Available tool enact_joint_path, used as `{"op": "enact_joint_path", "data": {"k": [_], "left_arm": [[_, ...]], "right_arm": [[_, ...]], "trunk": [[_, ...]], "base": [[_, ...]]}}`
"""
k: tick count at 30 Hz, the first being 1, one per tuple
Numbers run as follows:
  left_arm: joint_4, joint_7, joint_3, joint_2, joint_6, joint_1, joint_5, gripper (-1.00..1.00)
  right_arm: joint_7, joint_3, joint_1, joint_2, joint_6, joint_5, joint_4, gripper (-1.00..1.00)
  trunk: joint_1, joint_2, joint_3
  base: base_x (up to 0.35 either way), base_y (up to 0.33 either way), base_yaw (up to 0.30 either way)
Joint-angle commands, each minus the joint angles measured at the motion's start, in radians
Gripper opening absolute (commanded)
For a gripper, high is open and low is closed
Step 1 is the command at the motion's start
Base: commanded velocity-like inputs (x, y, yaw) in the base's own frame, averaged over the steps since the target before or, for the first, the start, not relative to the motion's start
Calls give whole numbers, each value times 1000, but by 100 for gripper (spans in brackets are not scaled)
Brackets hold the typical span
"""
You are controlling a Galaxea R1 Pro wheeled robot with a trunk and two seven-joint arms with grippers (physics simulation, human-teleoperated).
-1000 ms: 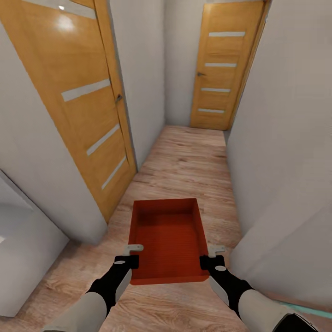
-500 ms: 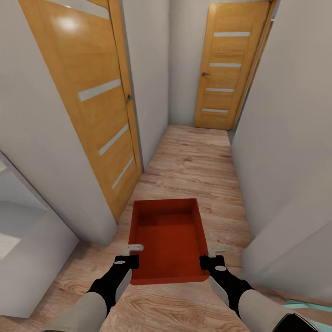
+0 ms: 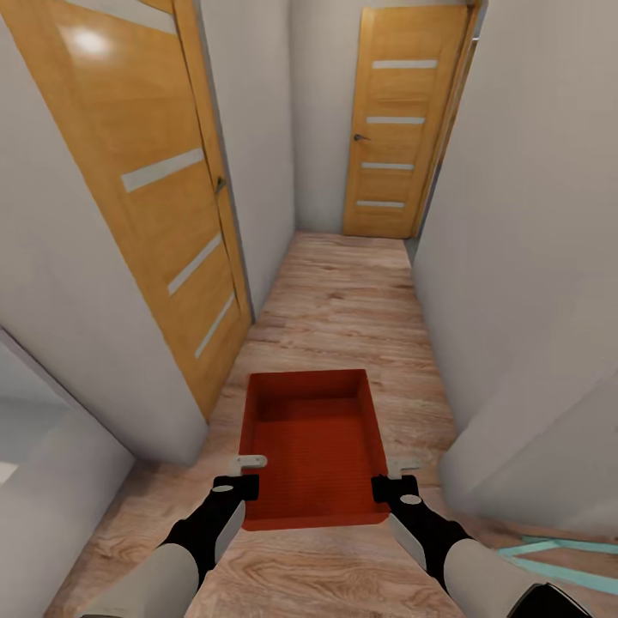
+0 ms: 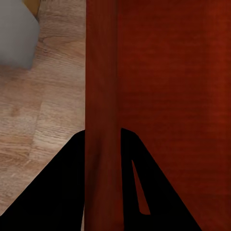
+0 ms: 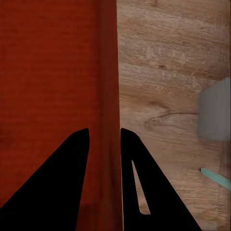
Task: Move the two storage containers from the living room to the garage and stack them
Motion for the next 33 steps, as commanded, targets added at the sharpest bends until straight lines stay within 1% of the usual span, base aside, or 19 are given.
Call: {"op": "enact_joint_path", "data": {"k": [1,6,17,23,33], "left_arm": [[6,10,-16,21,6,1,18,-100],[6,9,-17,21,6,1,18,-100],[6,9,-16,21,6,1,18,-100],[6,9,-16,21,6,1,18,-100],[6,9,-16,21,6,1,18,-100]], "right_arm": [[-5,-20,-2,-45,-2,5,-5,-100],[-5,-20,-2,-45,-2,5,-5,-100],[-7,-20,-2,-47,-2,5,-5,-100],[-6,-20,-2,-48,-1,-28,-5,-100],[-6,-20,-2,-48,-1,-35,-5,-100]], "trunk": [[0,-1,-1],[0,-1,-1],[0,-1,-1],[0,-1,-1],[0,-1,-1]], "base": [[0,0,-240],[82,0,-99],[306,0,-4],[322,0,0],[322,0,0]]}}
